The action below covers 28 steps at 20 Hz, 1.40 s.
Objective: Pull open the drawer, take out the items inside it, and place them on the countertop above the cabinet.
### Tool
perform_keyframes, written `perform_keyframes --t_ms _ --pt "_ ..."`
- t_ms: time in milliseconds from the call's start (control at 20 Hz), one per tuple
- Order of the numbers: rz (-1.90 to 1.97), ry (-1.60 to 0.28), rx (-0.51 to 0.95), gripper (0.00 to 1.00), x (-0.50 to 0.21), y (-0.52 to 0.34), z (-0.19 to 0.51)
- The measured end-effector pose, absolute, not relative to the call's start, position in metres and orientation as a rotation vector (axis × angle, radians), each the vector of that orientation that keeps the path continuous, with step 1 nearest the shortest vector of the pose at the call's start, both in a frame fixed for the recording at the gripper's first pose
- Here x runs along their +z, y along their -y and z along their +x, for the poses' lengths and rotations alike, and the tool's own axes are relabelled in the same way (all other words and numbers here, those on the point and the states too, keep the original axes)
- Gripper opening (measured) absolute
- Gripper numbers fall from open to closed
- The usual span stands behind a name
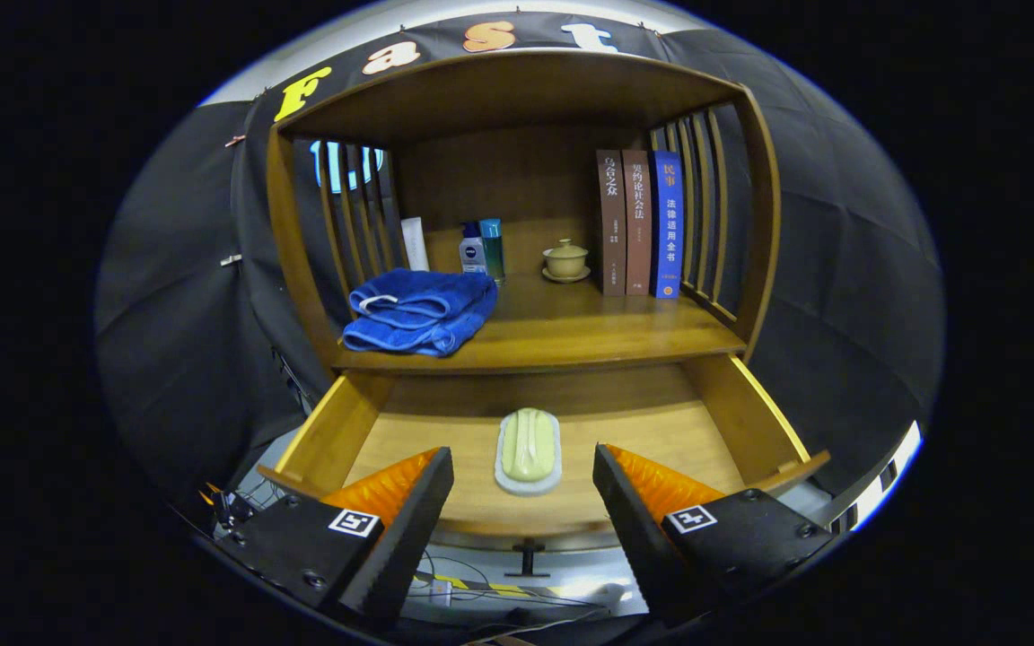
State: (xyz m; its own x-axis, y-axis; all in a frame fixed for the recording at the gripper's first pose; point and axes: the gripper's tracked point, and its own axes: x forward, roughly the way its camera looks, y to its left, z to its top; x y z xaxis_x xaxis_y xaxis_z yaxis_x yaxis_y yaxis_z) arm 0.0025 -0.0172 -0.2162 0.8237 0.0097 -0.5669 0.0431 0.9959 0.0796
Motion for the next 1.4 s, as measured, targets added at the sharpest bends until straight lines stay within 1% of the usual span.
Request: perform_keyframes --t_ms 200,500,700,750,850,1200,1250,1300,1400 --pt "0.095 -0.735 -0.008 1.00 -0.241 0.025 0.047" --pt "0.066 -0.940 -0.037 0.99 -0.299 0.030 0.089" --pt "0.022 -1.069 -0.030 0.85 -0.339 0.024 0.101" --pt "0.015 -1.114 -0.027 0.77 -0.346 0.023 0.099" --pt "0.001 -1.163 -0.027 0.71 -0.355 0.024 0.099" --pt "-0.005 -1.289 -0.009 0.70 -0.378 0.020 0.094" --pt "-0.018 -1.290 -0.021 0.50 -0.394 0.025 0.100" --pt "-0.030 -1.291 -0.016 0.30 -0.375 0.024 0.095" --pt "-0.046 -1.293 -0.003 0.30 -0.380 0.022 0.095"
